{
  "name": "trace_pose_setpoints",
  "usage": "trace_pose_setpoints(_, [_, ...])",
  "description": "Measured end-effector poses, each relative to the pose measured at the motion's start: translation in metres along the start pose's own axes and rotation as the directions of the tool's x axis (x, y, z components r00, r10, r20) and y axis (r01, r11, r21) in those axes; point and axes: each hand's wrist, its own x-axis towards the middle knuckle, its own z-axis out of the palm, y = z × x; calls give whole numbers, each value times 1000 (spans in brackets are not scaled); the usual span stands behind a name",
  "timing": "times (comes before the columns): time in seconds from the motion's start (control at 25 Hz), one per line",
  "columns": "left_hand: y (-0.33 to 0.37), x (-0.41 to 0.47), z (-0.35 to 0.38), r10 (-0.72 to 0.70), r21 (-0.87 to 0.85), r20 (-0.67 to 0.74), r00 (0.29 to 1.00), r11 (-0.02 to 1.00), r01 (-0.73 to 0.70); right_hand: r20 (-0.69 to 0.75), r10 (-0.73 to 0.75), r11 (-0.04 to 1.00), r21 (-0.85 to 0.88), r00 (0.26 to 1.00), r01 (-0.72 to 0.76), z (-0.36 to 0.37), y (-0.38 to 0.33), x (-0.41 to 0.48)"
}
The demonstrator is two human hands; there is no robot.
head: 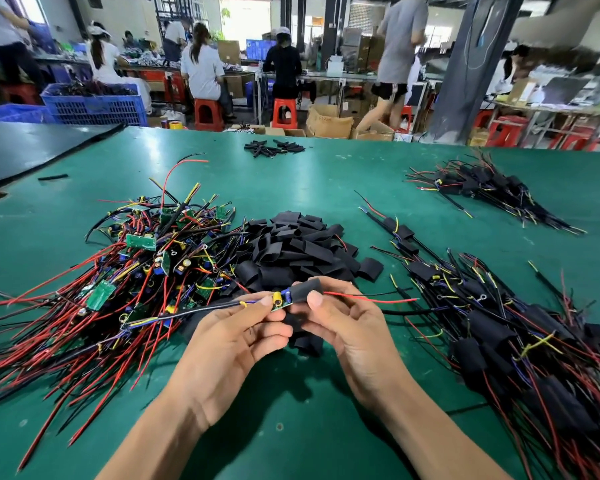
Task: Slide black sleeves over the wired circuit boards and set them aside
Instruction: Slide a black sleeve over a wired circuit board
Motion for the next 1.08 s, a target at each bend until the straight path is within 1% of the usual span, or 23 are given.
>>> trace_pose_setpoints(0.08, [0, 0, 1, -11, -13, -3, 1000, 1000, 11, -5, 27, 999, 39, 1000, -27, 1, 0, 0])
trace_pose_setpoints(0.2, [-2, 0, 0, 14, -1, 33, 999, 1000, -14, 5, 37, 994, 101, 999, -37, 5, 0, -1])
trace_pose_setpoints(0.28, [-4, 1, -1, 31, 6, 32, 999, 1000, -31, 4, 39, 994, 105, 999, -39, 5, 1, -2])
trace_pose_setpoints(0.4, [-7, 2, -2, 92, 52, 18, 996, 994, -93, -24, 27, 999, 25, 999, -26, 3, 4, -2])
trace_pose_setpoints(0.56, [-14, 0, -1, 252, 230, 10, 968, 941, -247, -32, -7, 1000, -6, 999, 7, 3, 4, -2])
trace_pose_setpoints(0.64, [-15, 1, -1, 251, 224, 11, 968, 943, -247, -28, -3, 1000, 7, 1000, 3, 4, 4, -2])
trace_pose_setpoints(0.72, [-13, 3, -1, 190, 169, 28, 981, 967, -192, -32, 9, 1000, 7, 999, -9, 4, 4, -2])
trace_pose_setpoints(0.8, [-13, 4, -2, 153, 143, 38, 987, 977, -157, -62, -4, 998, -68, 998, -1, 4, 5, -2])
trace_pose_setpoints(0.88, [-13, 3, -2, 178, 156, 28, 984, 971, -181, -80, -32, 992, -121, 996, 23, 5, 5, -3])
trace_pose_setpoints(0.96, [-13, 1, 0, 230, 188, 17, 973, 955, -229, -53, -59, 990, -132, 997, 51, 5, 3, -3])
trace_pose_setpoints(1.08, [-13, -1, 2, 305, 225, 3, 952, 928, -298, -28, -43, 991, -131, 999, 39, 7, 1, -3])
